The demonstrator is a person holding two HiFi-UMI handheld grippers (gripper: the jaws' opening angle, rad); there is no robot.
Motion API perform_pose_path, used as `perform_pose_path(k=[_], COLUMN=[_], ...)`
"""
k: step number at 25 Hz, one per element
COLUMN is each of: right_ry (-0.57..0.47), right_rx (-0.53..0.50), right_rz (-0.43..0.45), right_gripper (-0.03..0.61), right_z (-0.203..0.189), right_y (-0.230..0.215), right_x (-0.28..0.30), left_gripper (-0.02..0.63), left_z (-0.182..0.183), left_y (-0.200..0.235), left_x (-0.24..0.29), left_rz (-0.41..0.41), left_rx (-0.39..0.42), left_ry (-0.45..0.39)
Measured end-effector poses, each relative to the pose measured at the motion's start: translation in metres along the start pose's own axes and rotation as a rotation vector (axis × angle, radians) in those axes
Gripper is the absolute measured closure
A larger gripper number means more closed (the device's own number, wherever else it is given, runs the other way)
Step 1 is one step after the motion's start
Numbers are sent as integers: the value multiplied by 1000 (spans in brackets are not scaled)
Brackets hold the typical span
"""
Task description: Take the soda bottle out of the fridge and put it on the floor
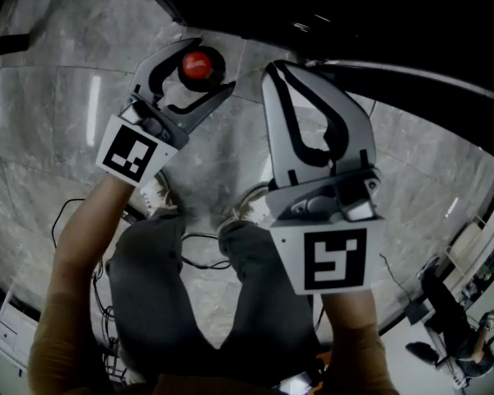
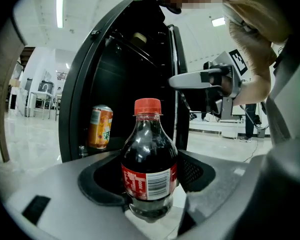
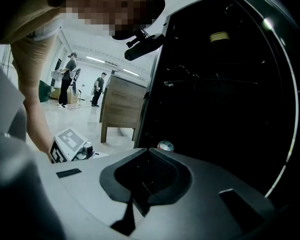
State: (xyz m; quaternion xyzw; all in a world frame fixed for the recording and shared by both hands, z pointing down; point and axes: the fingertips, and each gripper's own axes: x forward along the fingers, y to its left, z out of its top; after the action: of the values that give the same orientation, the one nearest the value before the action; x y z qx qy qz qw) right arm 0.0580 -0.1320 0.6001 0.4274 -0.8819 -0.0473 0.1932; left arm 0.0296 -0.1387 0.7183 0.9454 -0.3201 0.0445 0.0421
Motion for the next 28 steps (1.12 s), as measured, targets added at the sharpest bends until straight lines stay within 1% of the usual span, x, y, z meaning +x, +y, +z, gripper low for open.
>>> perform_pose_path(k=[2, 5, 8, 10, 12, 16, 19, 22, 24, 28], right_ry=[-13, -31, -54, -77, -99, -146, -159, -158, -165, -172], right_rx=[-16, -49, -55, -51, -41, -36, -61, -101, -112, -117], right_rz=[5, 12, 10, 10, 19, 45, 90, 131, 141, 142], right_gripper=[575, 575, 575, 575, 575, 575, 575, 575, 575, 575], right_z=[-2, -8, -8, 3, 23, 49, 59, 57, 57, 56], right_y=[0, -3, -6, -6, -5, 4, 18, 31, 34, 34], right_x=[5, 12, 16, 2, -24, -51, -54, -49, -46, -43], left_gripper=[307, 307, 307, 307, 307, 307, 307, 307, 307, 307], left_z=[-12, -30, -36, -26, -8, 7, 7, -8, -17, -39], left_y=[0, 1, 2, -10, -35, -65, -73, -71, -68, -65], left_x=[0, 4, 5, -1, -12, -24, -30, -32, -31, -26], left_rz=[15, 6, -3, -17, -29, -43, -52, -37, -29, -42], left_rx=[-26, 4, 28, 71, 107, 135, 129, 81, 58, 67], left_ry=[-4, 9, 15, 36, 63, 78, 73, 74, 70, 91])
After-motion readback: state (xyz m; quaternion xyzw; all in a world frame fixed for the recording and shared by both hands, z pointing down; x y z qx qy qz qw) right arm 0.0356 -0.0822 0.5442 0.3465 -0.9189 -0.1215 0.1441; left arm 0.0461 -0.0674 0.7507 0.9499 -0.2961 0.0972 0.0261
